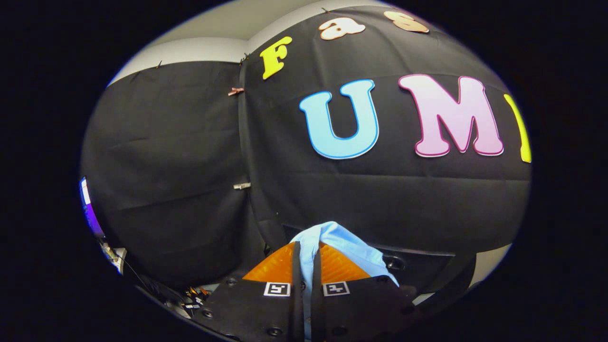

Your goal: Put the clothes into the washing machine and then close the washing machine lid.

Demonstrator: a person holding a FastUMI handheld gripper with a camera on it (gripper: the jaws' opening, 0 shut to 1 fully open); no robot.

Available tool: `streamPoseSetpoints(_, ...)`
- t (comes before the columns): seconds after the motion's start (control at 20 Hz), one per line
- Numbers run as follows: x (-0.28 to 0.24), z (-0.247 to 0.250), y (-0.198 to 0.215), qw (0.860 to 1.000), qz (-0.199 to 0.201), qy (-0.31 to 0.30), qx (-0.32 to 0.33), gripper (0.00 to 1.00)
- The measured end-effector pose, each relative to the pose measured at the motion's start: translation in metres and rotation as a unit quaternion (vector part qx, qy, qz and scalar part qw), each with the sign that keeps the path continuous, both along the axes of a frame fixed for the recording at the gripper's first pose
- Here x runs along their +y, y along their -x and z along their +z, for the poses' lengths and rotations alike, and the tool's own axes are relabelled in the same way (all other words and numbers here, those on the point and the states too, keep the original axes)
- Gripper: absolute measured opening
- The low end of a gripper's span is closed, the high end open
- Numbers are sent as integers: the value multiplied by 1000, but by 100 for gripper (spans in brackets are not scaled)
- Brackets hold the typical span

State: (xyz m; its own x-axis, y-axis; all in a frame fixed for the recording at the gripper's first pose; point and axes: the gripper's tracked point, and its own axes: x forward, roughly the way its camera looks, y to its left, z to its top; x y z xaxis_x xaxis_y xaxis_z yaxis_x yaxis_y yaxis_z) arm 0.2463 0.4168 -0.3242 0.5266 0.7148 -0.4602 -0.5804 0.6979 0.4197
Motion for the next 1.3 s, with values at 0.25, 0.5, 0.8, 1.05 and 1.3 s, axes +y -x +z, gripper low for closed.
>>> streamPoseSetpoints(0.25,20,-41,19,997,57,45,14,10)
streamPoseSetpoints(0.5,23,-68,37,991,79,56,89,10)
streamPoseSetpoints(0.8,25,-69,46,989,97,58,95,14)
streamPoseSetpoints(1.05,29,-43,43,993,98,18,64,77)
streamPoseSetpoints(1.3,28,-37,38,994,89,3,60,94)
